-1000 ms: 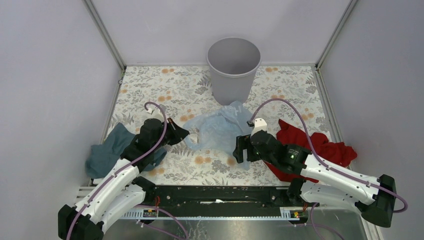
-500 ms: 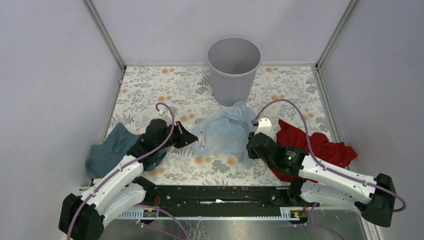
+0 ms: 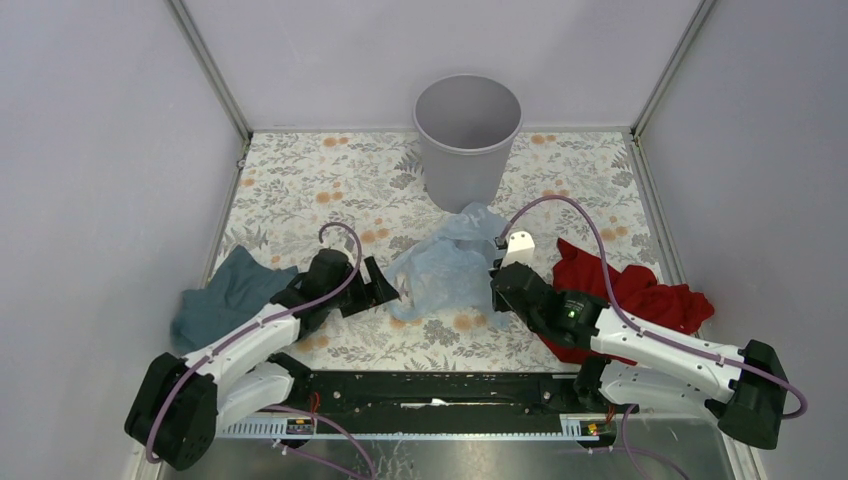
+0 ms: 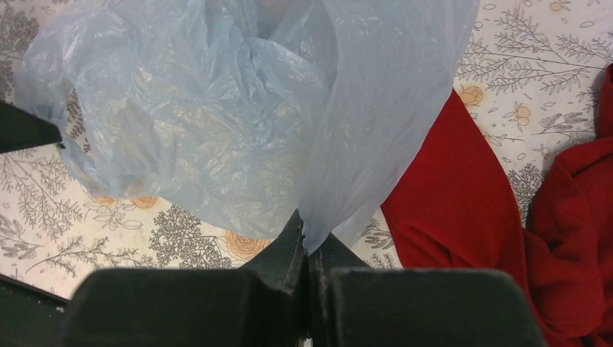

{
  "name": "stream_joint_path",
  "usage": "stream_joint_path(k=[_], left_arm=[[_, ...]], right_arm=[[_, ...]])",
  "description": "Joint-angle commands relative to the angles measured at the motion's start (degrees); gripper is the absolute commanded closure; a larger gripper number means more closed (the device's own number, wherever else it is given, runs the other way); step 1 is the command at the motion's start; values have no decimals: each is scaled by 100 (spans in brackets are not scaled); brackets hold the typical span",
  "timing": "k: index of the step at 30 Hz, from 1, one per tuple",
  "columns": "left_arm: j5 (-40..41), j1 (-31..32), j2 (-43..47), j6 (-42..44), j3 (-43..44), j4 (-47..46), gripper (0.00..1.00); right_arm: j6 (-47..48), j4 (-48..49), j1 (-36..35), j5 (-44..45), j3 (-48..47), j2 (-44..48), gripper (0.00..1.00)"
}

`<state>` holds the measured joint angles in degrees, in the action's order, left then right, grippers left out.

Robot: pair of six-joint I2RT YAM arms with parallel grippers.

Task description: Put the trash bags into the trash bin

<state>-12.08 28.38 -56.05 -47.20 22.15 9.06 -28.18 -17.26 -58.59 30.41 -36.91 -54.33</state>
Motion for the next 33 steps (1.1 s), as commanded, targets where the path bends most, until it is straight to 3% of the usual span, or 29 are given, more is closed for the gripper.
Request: stream_joint_path(k=[1, 10, 13, 16, 18, 23, 25, 30, 32, 33], left_arm=[[639, 10, -252, 330, 387, 141, 10], [97, 18, -1131, 295, 421, -868, 4], [-13, 18, -1256, 218, 350, -1233, 11], [5, 18, -1355, 226, 397, -1396, 24], [71, 18, -1358, 253, 427, -1444, 34], [42, 18, -1319, 290, 459, -1522, 47], [-13, 18, -1313, 290, 437, -1532, 51], [-65, 18, -1225, 351, 412, -1464, 65], [-64, 18, -1199, 419, 434, -1415, 72], [-55, 18, -1186, 459, 449, -1359, 77]], right_arm=[[161, 290, -39, -262, 111, 138, 100], [72, 485, -39, -457, 131, 125, 100], [-12, 506, -35, -538, 165, 64, 100], [-157, 315, -38, -554, 158, 90, 98], [-267, 124, -38, -546, 151, 162, 86], [-597, -271, -36, -550, 229, 341, 24], [-783, -443, -39, -506, 249, 325, 14], [-1275, -1051, -36, -347, 136, 165, 18], [-1392, -1067, -34, -370, 214, 210, 28], [-1424, -1024, -38, -382, 292, 242, 38]])
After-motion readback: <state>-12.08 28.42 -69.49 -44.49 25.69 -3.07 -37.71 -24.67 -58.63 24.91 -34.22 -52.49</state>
